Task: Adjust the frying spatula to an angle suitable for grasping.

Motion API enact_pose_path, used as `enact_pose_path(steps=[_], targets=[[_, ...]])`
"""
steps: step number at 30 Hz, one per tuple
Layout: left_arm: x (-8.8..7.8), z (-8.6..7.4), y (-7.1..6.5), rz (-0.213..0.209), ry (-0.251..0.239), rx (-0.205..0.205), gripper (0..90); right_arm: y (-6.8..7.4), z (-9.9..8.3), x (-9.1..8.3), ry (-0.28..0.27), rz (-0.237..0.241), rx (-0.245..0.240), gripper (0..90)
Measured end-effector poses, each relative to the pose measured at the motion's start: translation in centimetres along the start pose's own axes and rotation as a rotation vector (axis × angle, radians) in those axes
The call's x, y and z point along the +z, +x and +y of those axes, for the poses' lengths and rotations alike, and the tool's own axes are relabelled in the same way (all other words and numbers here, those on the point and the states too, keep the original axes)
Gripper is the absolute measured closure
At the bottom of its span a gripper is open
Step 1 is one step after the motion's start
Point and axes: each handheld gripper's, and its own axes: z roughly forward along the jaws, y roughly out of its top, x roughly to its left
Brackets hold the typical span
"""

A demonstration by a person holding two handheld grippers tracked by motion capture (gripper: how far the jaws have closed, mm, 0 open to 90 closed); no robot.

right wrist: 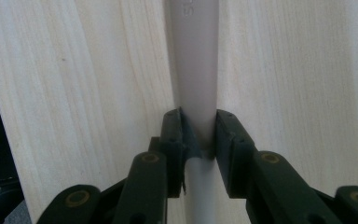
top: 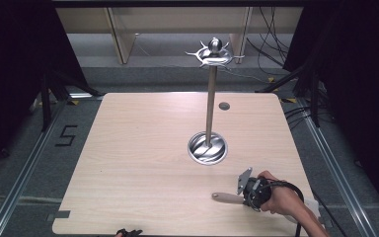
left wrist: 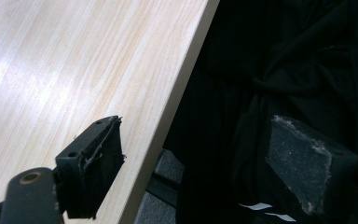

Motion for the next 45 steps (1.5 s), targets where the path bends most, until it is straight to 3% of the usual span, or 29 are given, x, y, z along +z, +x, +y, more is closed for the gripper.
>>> enact_pose_path(steps=[7,9,10,13,15,16,17,18,20,21,25,31,32,33,34,35,36,39,40,45], targets=[[-0.1,0.0,0.1,0.005,0.007,0.004,17.3,0.1,0.3,0.1,0.021,-0.023,-0.003,75.2],[0.0,0.0,0.0,0.007,-0.014,-0.004,17.3,0.0,0.3,0.0,0.021,-0.037,0.003,75.3],[-0.1,0.0,0.1,0.004,0.008,0.004,17.3,-0.1,0.2,0.0,0.009,-0.042,0.002,75.4],[0.0,0.0,0.0,0.001,-0.002,0.001,17.4,-0.6,-0.2,-0.4,-0.033,-0.064,0.037,75.4],[0.0,0.0,0.0,0.001,-0.002,0.000,17.3,-0.8,-0.4,-0.9,-0.049,-0.054,0.061,75.5],[0.0,0.0,0.0,0.005,-0.011,-0.005,17.4,-1.0,-0.4,-1.1,-0.068,-0.062,0.045,75.5],[0.1,0.0,0.0,0.005,-0.011,-0.004,17.3,-1.0,-0.5,-1.4,-0.072,-0.082,0.061,75.5],[0.1,0.0,0.0,0.005,-0.011,-0.003,17.4,-1.0,-0.5,-1.7,-0.085,-0.071,0.077,75.5],[0.0,0.0,0.0,0.002,-0.004,-0.001,17.4,-1.3,-0.5,-2.2,-0.133,-0.094,0.057,75.5],[0.0,0.0,0.0,0.004,-0.010,-0.003,17.4,-1.1,-0.6,-2.5,-0.155,-0.108,0.088,75.5],[0.0,0.0,0.0,-0.004,0.002,-0.001,17.3,-1.3,-0.6,-3.2,-0.229,-0.147,0.109,75.5],[0.0,0.0,0.0,-0.003,0.000,0.002,17.3,-1.3,-0.8,-4.2,-0.327,-0.157,0.139,75.5],[0.0,0.0,0.0,-0.002,-0.001,0.000,17.3,-1.4,-0.9,-4.7,-0.370,-0.176,0.153,75.5],[0.0,0.0,0.0,-0.001,-0.001,0.000,17.3,-1.4,-1.0,-4.9,-0.386,-0.195,0.161,75.5],[0.0,0.0,0.0,-0.001,-0.001,0.000,17.3,-1.2,-1.2,-5.3,-0.404,-0.196,0.203,75.5],[0.0,0.0,0.0,-0.001,-0.001,0.000,17.3,-1.2,-1.2,-5.3,-0.404,-0.196,0.203,75.5],[-0.1,0.0,0.0,0.000,0.001,0.001,17.3,-1.3,-1.7,-5.9,-0.451,-0.204,0.179,75.5],[-0.1,0.0,0.0,0.001,-0.001,0.003,17.3,-1.1,-2.2,-6.7,-0.489,-0.236,0.204,75.5],[0.0,0.0,0.0,0.000,-0.002,0.001,17.3,-0.9,-2.8,-7.4,-0.539,-0.240,0.217,75.5],[0.0,0.1,-0.1,-0.004,0.002,0.003,17.3,-0.8,-3.9,-8.8,-0.592,-0.249,0.256,75.6]])
